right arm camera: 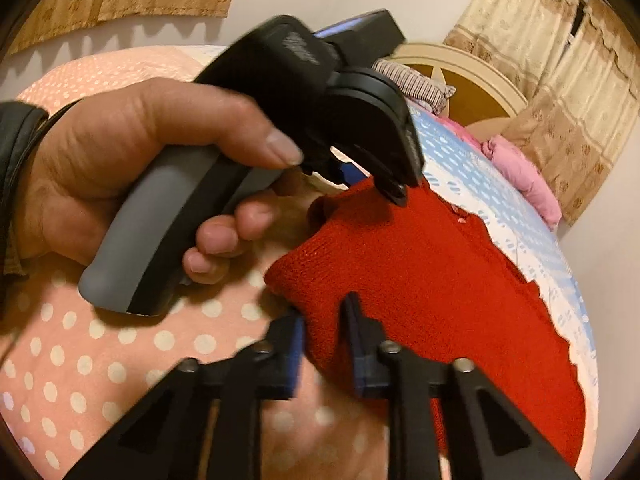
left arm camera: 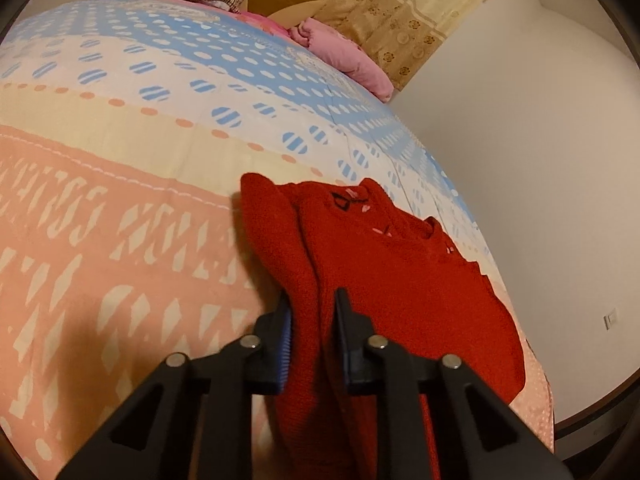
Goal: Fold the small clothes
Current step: 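Grasp the folded sweater edge with the left gripper while the right gripper grasps beside it, then lift the sweater edge with both grippers and fold it over onto itself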
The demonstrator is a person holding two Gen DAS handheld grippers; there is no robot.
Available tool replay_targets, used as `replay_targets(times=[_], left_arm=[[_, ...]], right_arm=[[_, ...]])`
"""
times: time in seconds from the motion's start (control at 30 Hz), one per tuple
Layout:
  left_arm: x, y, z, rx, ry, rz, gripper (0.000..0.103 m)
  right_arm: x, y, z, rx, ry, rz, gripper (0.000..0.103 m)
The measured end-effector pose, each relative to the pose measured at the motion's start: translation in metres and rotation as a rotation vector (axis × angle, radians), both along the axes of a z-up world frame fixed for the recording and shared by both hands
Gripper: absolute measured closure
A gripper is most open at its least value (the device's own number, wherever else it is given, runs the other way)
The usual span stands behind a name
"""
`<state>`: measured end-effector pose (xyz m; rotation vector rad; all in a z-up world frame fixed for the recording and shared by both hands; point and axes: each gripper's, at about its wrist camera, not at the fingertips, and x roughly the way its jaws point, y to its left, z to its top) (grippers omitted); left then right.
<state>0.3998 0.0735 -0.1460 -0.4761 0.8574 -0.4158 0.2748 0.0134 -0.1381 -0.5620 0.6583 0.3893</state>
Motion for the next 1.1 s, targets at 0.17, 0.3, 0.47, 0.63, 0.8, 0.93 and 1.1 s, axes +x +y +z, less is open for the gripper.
replay_targets(times=[0.17,0.3,0.47,0.63,0.8,0.93,1.1], left_arm=[[-0.004,-0.005,0.008,0.023,-0.008,-0.002,0.086],[-0.005,-0.002,0.016,-0.026,0.001,0.003,0.087],[-0.008,-0.010,0.032,-0.060,-0.019,-0.009,0.087],[-0.011,-0.029,0.055,-0.062,-0.054,-0.043,0.087],[-0.013,-0.051,0.075,-0.069,-0.079,-0.072,0.087],[-0.014,-0.070,0.088,-0.068,-0.098,-0.095,0.087],[-0.014,-0.095,0.098,-0.068,-0.113,-0.126,0.087]], right_arm=[[-0.002,-0.010,0.009,0.084,0.011,-0.005,0.094],[0.000,-0.023,0.017,0.163,0.029,-0.019,0.094],[-0.004,-0.034,0.021,0.237,0.031,-0.034,0.094],[-0.007,-0.049,0.031,0.293,0.014,-0.053,0.095],[-0.011,-0.069,0.040,0.356,0.000,-0.078,0.095],[-0.014,-0.089,0.047,0.398,-0.014,-0.102,0.095],[-0.017,-0.117,0.053,0.447,-0.035,-0.138,0.095]])
